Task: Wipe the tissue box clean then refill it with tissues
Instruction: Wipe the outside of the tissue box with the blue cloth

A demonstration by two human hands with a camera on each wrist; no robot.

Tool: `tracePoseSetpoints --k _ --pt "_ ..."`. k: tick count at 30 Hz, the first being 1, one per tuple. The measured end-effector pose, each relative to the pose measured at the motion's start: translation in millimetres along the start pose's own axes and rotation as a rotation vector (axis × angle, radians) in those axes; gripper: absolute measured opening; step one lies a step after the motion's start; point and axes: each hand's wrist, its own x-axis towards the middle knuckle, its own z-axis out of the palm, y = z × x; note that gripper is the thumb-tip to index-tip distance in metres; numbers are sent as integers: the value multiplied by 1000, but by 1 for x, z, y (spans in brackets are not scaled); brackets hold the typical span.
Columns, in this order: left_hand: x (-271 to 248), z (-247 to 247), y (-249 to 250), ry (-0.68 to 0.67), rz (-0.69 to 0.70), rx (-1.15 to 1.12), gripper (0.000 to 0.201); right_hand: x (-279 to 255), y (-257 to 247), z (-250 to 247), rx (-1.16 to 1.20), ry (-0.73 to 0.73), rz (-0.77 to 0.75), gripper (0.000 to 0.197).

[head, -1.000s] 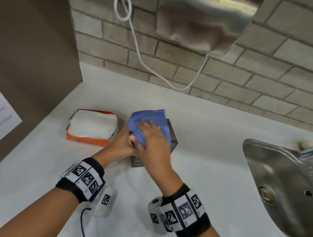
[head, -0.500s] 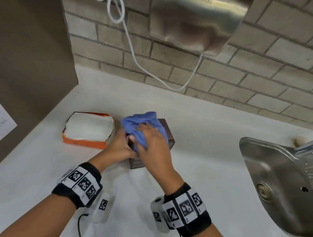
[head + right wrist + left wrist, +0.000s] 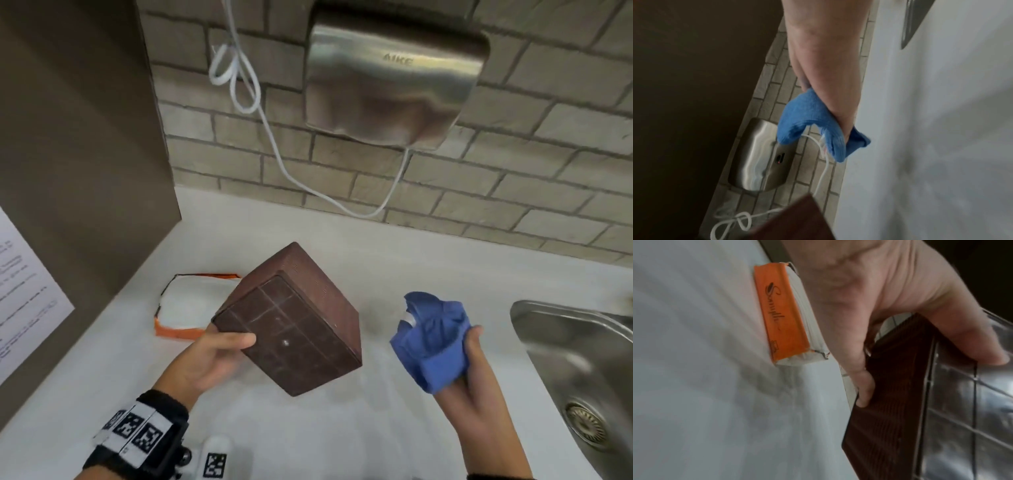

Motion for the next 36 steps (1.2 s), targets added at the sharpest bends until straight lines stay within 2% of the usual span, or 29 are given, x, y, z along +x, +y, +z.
tracePoseSetpoints --k 1,2,3,7,9,11,14,16,18,23,26,29,31,34,36 --pt "-1 -2 0 -9 8 -21 70 -4 1 1 -24 38 -10 53" --pt "-2 -4 1 -15 11 -36 68 -6 6 3 -23 16 -25 52" --pt "-4 -5 1 -18 10 -48 67 -7 9 6 44 17 21 53" --pt "-3 -9 2 -40 -24 -38 65 -12 12 30 -130 -3 -26 59" --pt "-3 -9 1 -50 -39 -28 65 -11 8 42 -247 5 -101 62" --pt "-4 -7 0 -61 -47 -9 63 -10 2 59 -330 -56 -169 61" --pt "-4 -3 -1 -33 -62 16 68 -7 -7 85 -470 -168 -226 78" --pt "-1 3 2 5 -59 94 83 -5 -11 98 -575 -218 -252 58" --pt "3 12 6 48 -22 229 93 -4 -12 108 -726 -208 -283 38" --pt "21 25 -5 164 30 572 108 6 14 127 -1197 -164 -388 19" --pt "29 34 -13 148 75 656 98 15 55 134 -1528 -256 -491 26" --pt "30 44 -13 168 147 723 67 19 92 135 -1799 -379 -643 37" --pt "31 42 -13 144 159 743 69 22 90 132 -1785 -376 -634 41" --pt "36 29 -16 106 105 759 100 40 59 114 -1712 -256 -483 45" --pt "38 27 -17 98 83 765 105 48 42 103 -1627 -153 -404 45"
